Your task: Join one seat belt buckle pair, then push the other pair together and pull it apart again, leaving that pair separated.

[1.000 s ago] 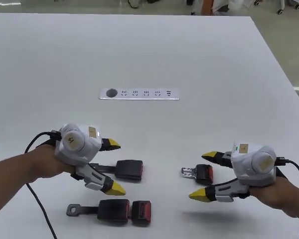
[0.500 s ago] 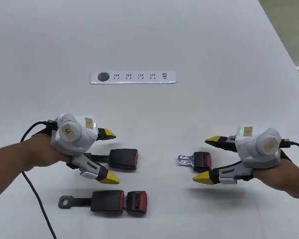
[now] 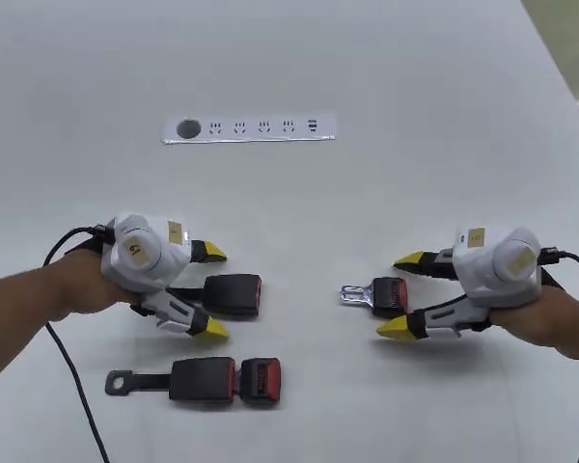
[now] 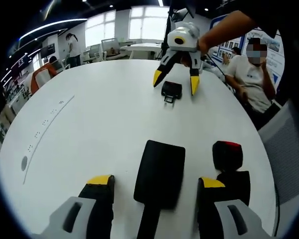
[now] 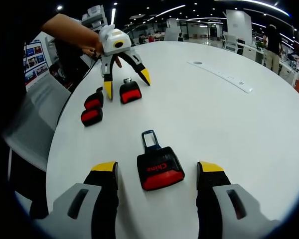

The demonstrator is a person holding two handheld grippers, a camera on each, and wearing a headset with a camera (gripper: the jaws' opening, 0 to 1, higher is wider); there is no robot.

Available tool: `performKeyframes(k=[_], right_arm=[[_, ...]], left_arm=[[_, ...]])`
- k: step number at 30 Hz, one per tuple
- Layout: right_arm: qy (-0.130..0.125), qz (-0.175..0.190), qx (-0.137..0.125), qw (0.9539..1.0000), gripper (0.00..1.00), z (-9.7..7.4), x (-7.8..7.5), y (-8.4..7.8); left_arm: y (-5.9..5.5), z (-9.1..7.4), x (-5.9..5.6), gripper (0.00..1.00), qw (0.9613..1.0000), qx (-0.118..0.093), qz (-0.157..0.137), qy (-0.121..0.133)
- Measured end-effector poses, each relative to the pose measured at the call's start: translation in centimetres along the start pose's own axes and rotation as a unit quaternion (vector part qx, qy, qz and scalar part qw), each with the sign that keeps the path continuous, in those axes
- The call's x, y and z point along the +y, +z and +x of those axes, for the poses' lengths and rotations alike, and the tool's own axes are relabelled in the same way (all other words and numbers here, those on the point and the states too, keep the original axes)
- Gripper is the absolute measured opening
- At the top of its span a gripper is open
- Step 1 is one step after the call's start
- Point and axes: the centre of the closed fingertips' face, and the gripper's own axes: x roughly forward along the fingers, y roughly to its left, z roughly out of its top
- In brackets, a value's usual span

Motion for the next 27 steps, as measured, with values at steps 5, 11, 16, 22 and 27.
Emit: performKeyframes(k=[5,11,16,22,27], right_arm=[[0.008,-0.016,0.004,0.9998,0.58,0.3,0.4,-0.1],[0.012,-0.038,0.007,0.9992,0.50,0.4,0.8,0.1],[0.008,-0.055,0.016,0.9983,0.45,0.8,0.9,0.3],[0.000,-0.061,0.016,0.9980,0.37,1.0,0.3,0.5],[0.006,-0.075,0.021,0.9969,0.37,1.1,0.1,0.3]], left_arm=[[-0.3,0.0,-0.4,0.67,0.9999,0.002,0.015,-0.002],[-0.8,-0.3,-0.3,0.55,0.9992,0.003,0.038,0.012],[-0.9,-0.3,-0.1,0.50,0.9993,-0.009,0.030,0.020],[-0.5,-0.2,0.0,0.36,0.9992,-0.005,0.035,0.021],[-0.8,-0.1,0.0,0.35,0.9990,-0.005,0.040,0.020]])
